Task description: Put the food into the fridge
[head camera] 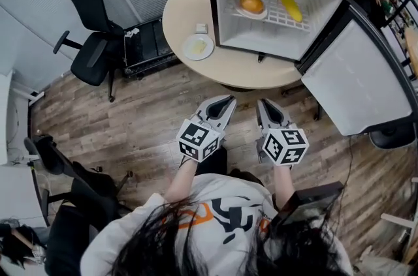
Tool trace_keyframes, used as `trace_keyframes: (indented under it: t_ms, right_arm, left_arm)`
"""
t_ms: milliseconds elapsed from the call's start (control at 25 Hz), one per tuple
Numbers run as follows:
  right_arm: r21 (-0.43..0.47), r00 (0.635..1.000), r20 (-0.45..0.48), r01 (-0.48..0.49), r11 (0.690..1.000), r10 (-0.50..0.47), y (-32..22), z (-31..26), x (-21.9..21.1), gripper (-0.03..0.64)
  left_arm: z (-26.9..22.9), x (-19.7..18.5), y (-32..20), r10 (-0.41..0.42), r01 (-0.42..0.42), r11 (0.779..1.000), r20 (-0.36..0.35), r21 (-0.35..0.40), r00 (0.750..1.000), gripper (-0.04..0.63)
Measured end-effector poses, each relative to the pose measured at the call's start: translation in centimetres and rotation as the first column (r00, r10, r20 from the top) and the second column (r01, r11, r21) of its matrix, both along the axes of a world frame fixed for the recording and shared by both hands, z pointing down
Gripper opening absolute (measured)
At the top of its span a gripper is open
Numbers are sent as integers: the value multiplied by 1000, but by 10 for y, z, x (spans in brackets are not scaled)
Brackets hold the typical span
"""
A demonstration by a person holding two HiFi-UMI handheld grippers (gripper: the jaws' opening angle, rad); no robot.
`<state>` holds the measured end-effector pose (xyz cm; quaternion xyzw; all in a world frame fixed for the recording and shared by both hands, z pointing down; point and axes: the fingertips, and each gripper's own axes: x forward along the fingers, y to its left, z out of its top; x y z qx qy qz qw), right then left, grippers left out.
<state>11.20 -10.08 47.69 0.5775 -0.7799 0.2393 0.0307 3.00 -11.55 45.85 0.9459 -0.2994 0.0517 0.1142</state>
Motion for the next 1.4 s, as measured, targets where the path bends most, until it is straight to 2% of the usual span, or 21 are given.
trace_keyframes:
  t_ms: [400, 800, 1120, 1400]
  right_arm:
    - [11, 999, 15, 36, 999, -36, 77, -2, -7, 41]
    - [26, 999, 14, 34, 999, -34, 95, -9, -32, 41]
    - [9, 1000, 25, 4, 1000, -4, 114, -9, -80, 38]
    - [-31, 999, 49, -12, 999, 14, 137, 3, -131, 35]
  left_arm:
    - [-2, 3, 90, 4, -4, 1000, 42, 22, 999, 25]
    - [-13, -16, 111, 32, -35, 998, 51, 47, 998, 25]
    - [-18, -59, 134, 83, -87, 994, 71, 58, 994, 25]
    - [-14, -115, 148, 79, -82, 996, 66, 43, 995, 25]
